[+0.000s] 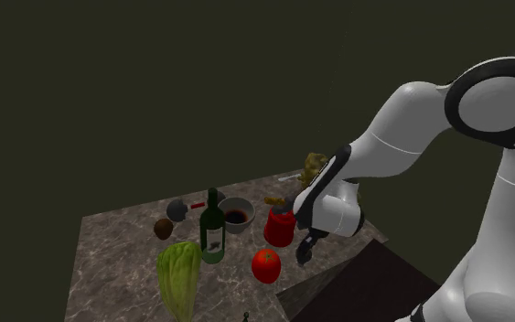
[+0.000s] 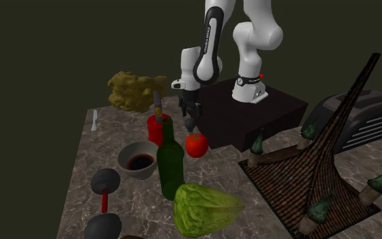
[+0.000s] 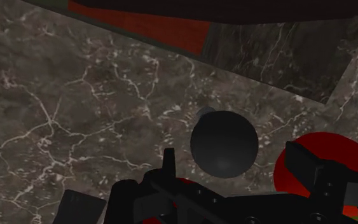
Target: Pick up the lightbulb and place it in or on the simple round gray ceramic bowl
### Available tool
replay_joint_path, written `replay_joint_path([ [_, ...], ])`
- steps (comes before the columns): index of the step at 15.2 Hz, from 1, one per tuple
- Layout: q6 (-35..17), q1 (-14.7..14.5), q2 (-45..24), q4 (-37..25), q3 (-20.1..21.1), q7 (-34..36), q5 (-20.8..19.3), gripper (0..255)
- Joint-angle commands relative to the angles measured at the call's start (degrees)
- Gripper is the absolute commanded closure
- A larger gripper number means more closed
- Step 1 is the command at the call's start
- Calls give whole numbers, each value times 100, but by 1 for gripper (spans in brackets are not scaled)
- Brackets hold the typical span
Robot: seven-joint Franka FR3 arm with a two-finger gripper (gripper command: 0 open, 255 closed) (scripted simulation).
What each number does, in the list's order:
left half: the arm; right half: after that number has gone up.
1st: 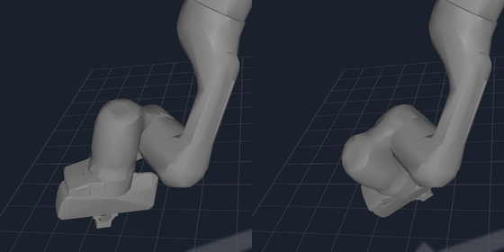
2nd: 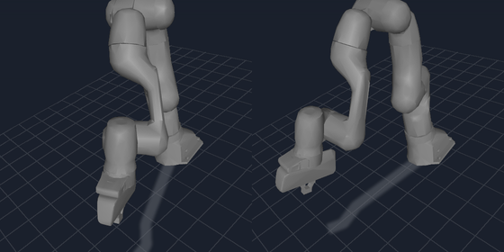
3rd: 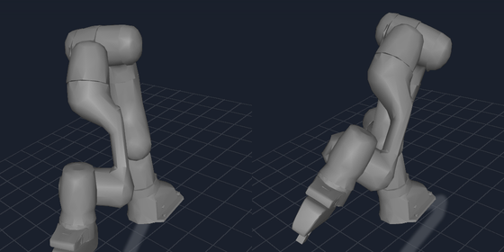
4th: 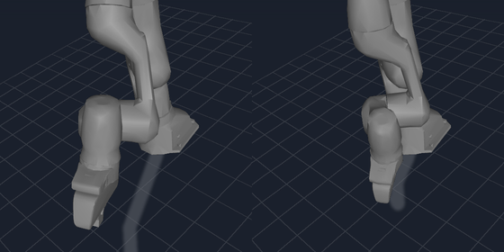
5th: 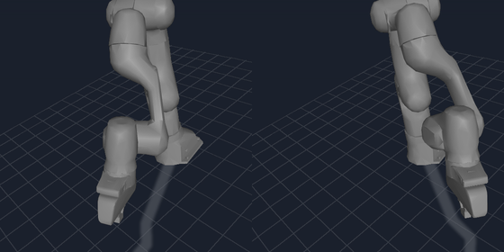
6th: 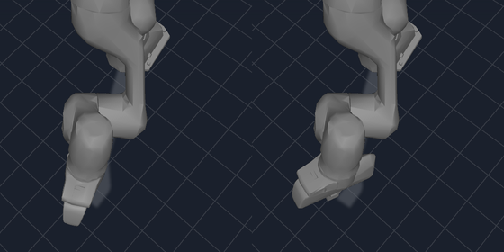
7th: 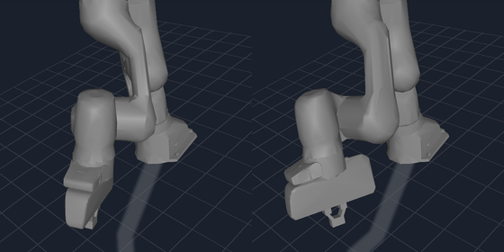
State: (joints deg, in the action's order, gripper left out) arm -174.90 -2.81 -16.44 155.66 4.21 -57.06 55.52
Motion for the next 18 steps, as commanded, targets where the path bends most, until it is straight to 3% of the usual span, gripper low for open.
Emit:
replay_joint_path([
  [1,-143,208,-275,-171,266,-314,340,0],
  [3,-356,526,-610,-365,632,-733,746,0],
  [11,-361,545,-608,-360,648,-714,723,0],
  [12,-361,545,-608,-360,648,-714,723,255],
  [18,-360,544,-608,-360,646,-713,721,255],
])
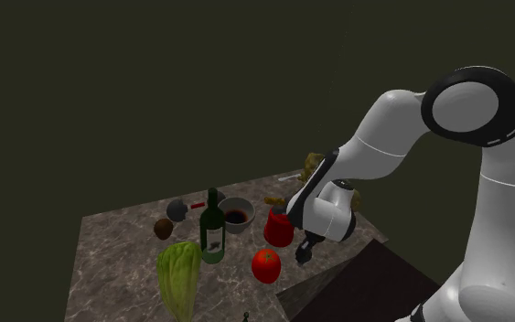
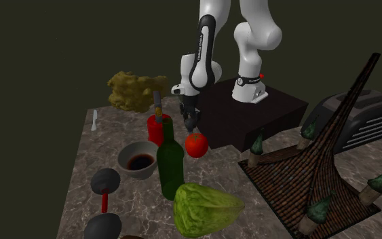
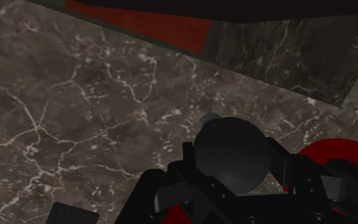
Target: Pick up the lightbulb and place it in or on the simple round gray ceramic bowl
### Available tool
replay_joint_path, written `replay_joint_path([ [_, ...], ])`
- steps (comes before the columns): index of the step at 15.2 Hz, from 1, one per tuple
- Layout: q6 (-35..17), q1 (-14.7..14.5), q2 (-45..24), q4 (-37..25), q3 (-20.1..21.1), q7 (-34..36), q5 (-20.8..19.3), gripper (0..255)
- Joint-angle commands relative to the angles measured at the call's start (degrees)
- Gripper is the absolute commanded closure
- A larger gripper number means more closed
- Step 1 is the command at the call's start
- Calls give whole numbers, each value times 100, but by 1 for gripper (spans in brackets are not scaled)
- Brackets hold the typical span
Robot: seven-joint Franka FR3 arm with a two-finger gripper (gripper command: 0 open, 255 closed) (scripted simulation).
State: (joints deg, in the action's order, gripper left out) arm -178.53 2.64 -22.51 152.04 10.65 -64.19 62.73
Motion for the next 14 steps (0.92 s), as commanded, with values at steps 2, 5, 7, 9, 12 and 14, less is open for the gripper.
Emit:
replay_joint_path([
  [2,1,1,-4,-1,4,-2,2,255],
  [5,178,-293,256,140,-309,346,-313,255],
  [7,339,-566,508,275,-615,702,-662,255],
  [9,488,-822,756,403,-918,1066,-1040,255],
  [12,695,-1166,1124,581,-1358,1635,-1674,255],
  [14,827,-1359,1370,690,-1635,2033,-2141,255],
])
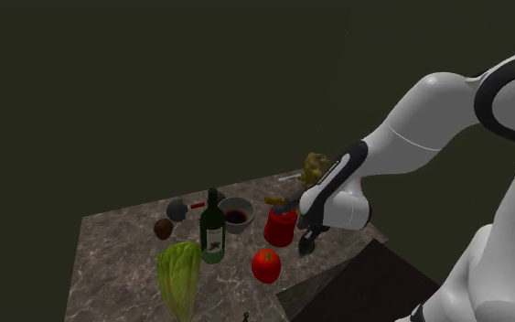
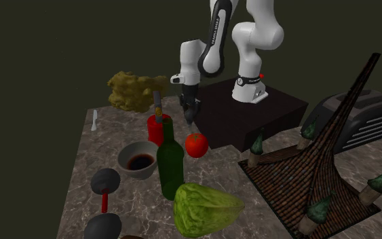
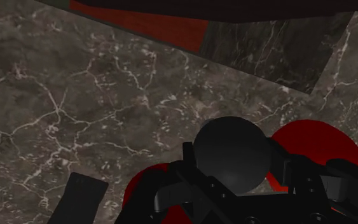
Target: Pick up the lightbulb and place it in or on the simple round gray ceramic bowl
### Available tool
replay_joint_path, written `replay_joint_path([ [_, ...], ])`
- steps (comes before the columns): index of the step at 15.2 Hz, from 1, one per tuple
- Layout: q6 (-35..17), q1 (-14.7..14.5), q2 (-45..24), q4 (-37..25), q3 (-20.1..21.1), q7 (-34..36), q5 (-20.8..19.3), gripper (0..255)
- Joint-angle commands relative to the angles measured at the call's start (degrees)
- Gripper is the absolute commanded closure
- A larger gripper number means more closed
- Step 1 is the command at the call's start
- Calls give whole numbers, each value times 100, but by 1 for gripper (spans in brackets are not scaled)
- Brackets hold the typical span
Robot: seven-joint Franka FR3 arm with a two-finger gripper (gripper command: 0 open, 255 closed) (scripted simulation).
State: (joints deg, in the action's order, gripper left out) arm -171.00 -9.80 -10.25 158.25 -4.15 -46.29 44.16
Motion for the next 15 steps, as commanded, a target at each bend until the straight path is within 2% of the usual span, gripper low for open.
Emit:
replay_joint_path([
  [1,140,-202,268,121,-288,444,-527,255],
  [5,417,-389,764,292,-689,1261,-1550,255],
  [9,744,-339,1250,395,-847,1961,-2456,255],
  [15,1333,-67,1924,436,-773,2611,-3294,255],
])
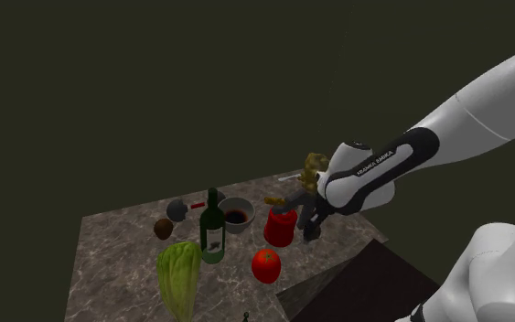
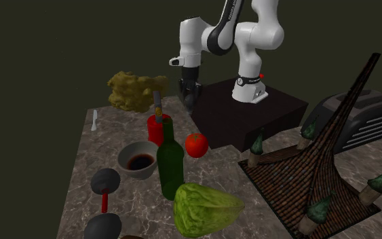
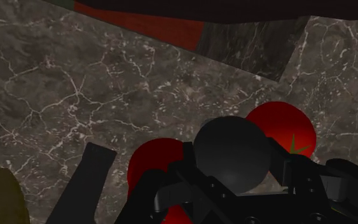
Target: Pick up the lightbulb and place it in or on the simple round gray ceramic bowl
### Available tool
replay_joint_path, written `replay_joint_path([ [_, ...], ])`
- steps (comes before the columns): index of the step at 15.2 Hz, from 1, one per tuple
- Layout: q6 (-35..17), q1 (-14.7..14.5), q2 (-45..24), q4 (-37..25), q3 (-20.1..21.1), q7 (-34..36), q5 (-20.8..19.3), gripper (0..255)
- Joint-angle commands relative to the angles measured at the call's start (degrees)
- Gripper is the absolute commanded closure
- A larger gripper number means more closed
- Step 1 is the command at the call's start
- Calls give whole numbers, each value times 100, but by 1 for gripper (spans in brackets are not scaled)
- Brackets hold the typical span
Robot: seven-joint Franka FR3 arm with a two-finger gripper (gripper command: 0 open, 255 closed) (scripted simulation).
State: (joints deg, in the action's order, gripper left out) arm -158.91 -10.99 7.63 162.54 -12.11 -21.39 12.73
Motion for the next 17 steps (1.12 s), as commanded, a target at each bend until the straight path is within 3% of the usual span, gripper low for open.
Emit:
replay_joint_path([
  [1,229,94,242,3,44,194,-241,255],
  [7,780,270,756,-48,147,472,-575,255],
  [17,1240,-114,-1103,-2365,355,721,-144,255],
])
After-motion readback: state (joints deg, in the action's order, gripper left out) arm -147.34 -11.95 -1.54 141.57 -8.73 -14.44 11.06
